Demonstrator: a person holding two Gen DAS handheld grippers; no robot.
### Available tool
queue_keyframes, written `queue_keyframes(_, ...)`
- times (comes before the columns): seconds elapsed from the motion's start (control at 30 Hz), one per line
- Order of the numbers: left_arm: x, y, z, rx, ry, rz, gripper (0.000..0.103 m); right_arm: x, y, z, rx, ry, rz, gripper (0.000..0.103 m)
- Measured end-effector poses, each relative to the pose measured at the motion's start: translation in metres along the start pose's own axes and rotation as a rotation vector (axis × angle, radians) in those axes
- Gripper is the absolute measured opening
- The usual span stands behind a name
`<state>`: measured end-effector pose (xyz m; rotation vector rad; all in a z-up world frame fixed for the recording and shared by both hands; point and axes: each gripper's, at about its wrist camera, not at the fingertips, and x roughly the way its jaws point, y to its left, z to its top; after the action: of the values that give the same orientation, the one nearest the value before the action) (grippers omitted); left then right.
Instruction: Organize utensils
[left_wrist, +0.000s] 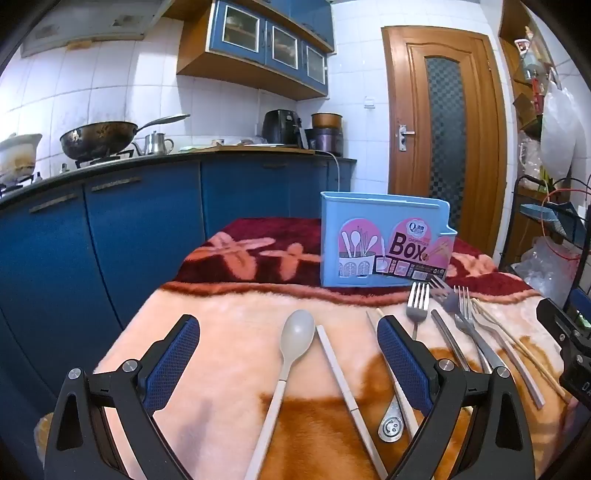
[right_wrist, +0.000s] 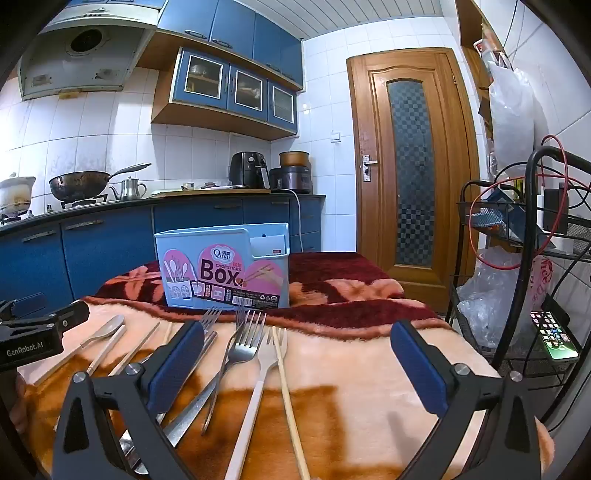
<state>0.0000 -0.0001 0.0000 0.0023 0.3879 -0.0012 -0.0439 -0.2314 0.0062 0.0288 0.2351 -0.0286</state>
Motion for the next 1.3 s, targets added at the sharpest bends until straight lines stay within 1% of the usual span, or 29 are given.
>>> queue_keyframes(0.1, -0.0002, 0.0006, -0.0002, -0.019, -0.007, -0.006, 0.097, 0.0001, 0.0005, -0.0002, -0.004, -0.002, 0.002, 0.103)
queue_keyframes(1.3, -0.0002, 0.0003, -0.0001, -0.010, -0.004, -0.003, 0.097, -0.0011, 0.0007, 0.0000, -0.009, -0.005, -0.001, 0.103)
